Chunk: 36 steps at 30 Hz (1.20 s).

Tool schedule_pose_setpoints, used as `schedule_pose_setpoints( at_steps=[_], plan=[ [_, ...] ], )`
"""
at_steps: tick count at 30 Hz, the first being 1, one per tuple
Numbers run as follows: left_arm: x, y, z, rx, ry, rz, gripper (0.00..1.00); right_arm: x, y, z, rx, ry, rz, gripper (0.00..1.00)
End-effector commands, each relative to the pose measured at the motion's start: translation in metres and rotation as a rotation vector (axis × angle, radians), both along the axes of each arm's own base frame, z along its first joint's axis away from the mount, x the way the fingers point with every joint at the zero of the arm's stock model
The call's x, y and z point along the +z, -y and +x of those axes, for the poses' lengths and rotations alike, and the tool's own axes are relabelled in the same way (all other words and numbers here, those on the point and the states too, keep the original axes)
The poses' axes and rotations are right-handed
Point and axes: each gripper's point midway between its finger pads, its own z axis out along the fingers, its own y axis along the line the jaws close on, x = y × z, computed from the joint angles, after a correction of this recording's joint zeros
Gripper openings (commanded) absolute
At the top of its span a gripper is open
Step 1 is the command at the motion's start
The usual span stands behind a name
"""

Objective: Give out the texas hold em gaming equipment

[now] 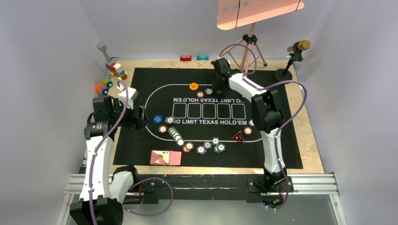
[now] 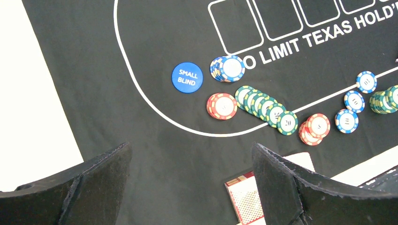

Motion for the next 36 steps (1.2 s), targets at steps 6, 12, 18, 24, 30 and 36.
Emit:
schedule_pose_setpoints(
  at_steps=[6,12,18,24,30,36],
  plan=[
    [0.005,-0.001,0.005,-0.006,0.042,0.001,1.0,0.011,-0.011,0.029,0.005,0.051,0.068,0.04],
    [0.006,-0.001,0.005,-0.005,0.045,0.002,1.0,0.001,-0.01,0.032,-0.003,0.031,0.076,0.21],
    [0.006,-0.001,0.005,-0.006,0.046,0.002,1.0,-0.003,-0.008,0.031,-0.01,0.018,0.076,0.46],
    [0.006,0.0,0.005,-0.008,0.044,0.0,1.0,0.012,-0.008,0.031,-0.011,0.039,0.081,0.63],
    [0.006,-0.001,0.005,-0.008,0.046,0.001,1.0,0.055,-0.006,0.027,-0.015,0.104,0.11,0.65],
    [0.006,0.0,0.005,-0.01,0.044,0.0,1.0,0.112,-0.001,-0.007,-0.016,0.185,0.165,0.65]
  ],
)
